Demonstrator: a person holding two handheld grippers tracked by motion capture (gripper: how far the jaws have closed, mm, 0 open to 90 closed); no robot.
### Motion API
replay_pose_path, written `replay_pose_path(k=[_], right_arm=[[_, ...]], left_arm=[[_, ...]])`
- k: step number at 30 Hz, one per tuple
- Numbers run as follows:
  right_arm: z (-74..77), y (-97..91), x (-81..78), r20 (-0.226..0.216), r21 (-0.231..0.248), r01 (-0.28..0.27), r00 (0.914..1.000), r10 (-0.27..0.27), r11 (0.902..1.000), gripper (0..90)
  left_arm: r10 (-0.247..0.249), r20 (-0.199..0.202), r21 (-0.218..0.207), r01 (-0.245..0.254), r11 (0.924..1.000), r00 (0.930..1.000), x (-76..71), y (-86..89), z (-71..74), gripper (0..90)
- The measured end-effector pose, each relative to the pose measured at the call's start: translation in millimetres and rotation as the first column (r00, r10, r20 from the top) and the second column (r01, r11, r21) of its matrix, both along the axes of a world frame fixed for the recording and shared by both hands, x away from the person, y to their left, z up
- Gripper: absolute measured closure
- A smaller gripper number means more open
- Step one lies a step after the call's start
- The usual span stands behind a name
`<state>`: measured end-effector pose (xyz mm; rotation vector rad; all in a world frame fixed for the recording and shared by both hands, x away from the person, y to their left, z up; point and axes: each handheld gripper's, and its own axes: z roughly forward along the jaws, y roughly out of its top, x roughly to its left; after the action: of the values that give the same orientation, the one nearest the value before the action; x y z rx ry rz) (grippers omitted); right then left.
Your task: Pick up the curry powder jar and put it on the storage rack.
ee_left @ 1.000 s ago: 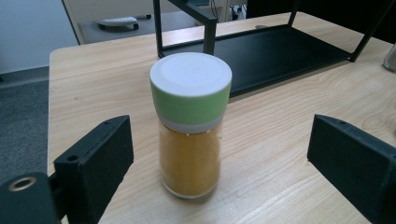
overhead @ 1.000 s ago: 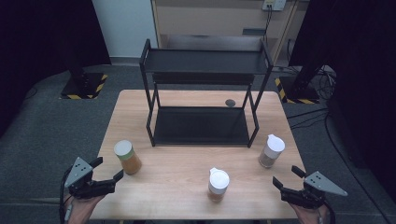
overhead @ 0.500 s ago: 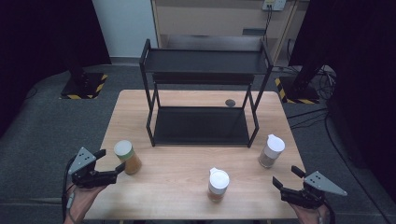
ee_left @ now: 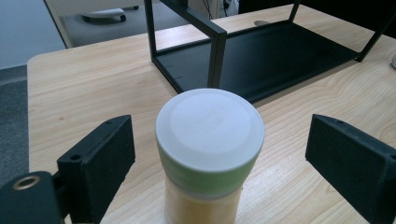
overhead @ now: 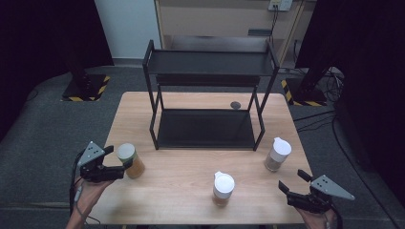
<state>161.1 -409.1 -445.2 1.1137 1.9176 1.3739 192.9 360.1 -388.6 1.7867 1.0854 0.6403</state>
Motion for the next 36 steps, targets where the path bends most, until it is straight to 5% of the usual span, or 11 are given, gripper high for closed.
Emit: replay_pose_path(k=[20,36], right_arm=[[0.2,0.3,0.6,-0.003,-0.004,-0.005,1.0000,0.005,1.0000,13.6],[0.1,-0.2,0.5,-0.004,-0.002,-0.006,1.0000,0.006,1.0000,13.6]], left_arm=[[-0.005,-0.042,0.010,0.006,0.9999,0.9991,25.4,-5.4,-12.4,13.2],[-0.011,0.012,0.019,0.010,0.9998,0.9999,23.1,-6.7,-27.0,32.4]])
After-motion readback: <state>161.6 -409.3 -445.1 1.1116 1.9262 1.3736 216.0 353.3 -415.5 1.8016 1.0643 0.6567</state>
